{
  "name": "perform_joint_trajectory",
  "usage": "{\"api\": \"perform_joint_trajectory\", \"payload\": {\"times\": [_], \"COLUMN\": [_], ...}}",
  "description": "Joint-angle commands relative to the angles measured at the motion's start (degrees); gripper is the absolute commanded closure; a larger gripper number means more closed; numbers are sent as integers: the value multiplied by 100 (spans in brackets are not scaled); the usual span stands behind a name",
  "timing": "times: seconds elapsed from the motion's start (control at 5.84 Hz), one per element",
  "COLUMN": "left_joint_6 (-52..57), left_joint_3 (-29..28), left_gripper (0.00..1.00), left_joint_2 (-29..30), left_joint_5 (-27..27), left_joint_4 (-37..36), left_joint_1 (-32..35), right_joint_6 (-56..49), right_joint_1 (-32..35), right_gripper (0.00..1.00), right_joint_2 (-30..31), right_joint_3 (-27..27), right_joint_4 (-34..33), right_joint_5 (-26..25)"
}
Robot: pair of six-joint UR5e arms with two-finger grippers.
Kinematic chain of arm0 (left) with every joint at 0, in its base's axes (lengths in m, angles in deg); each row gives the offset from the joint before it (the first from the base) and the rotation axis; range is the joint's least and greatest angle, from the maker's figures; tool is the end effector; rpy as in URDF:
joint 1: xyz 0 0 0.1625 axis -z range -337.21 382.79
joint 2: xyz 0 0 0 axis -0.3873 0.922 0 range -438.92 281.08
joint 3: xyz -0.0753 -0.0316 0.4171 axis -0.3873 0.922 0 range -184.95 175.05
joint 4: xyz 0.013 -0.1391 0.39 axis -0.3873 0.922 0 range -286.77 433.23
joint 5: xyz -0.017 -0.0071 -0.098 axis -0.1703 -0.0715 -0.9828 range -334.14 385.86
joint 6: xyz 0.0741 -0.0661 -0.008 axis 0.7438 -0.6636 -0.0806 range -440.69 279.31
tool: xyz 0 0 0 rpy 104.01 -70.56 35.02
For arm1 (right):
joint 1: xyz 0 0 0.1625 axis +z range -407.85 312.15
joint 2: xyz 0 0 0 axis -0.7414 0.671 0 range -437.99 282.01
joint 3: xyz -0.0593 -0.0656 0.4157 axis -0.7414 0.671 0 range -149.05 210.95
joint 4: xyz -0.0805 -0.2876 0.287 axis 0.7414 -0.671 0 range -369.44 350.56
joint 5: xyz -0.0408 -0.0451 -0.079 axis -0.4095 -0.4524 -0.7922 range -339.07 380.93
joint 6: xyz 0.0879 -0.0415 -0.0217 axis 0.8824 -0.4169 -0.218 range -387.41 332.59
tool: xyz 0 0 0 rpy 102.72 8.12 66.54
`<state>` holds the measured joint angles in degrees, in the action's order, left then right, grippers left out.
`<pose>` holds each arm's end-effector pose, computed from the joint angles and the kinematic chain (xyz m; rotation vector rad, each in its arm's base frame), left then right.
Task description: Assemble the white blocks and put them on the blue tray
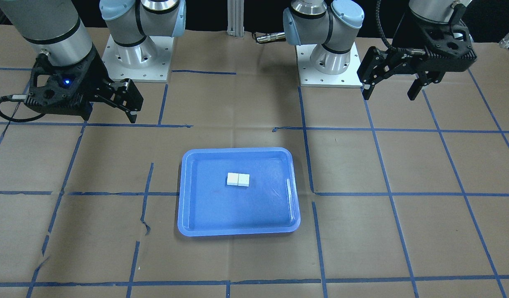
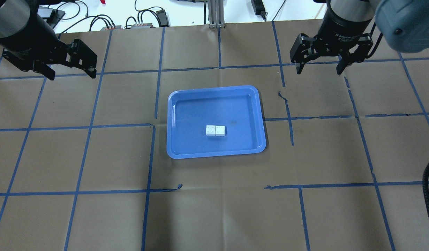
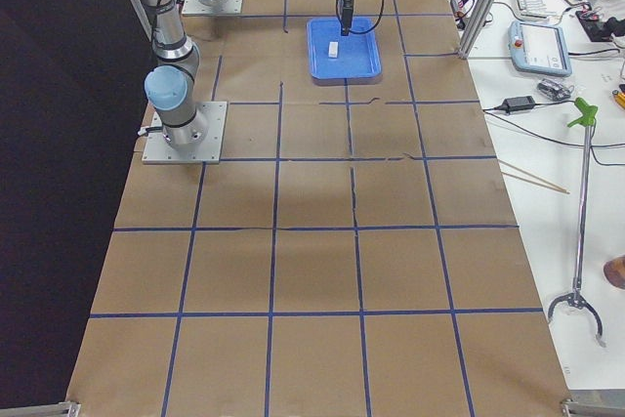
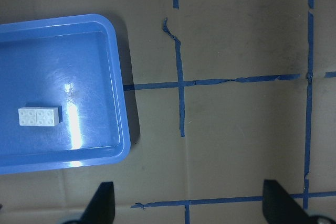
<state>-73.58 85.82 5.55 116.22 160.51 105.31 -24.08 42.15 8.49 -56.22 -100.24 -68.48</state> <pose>-0.0714 -0.4751 0.5323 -0.0105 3.1124 -0.2004 0.1344 -0.5181 0.4826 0.0909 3.1300 -0.0026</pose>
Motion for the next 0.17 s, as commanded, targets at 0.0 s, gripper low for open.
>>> {"api": "perform_joint_trajectory", "payload": {"times": [0.0], "left_joint_6": [-43], "left_joint_3": [28], "left_gripper": [1], "left_joint_2": [-44], "left_joint_5": [8], "left_joint_4": [0], "left_joint_1": [10], "right_joint_6": [-8], "right_joint_1": [0], "right_gripper": [0], "right_joint_2": [0], "right_joint_3": [-28], "right_joint_4": [1], "right_joint_5": [3]}}
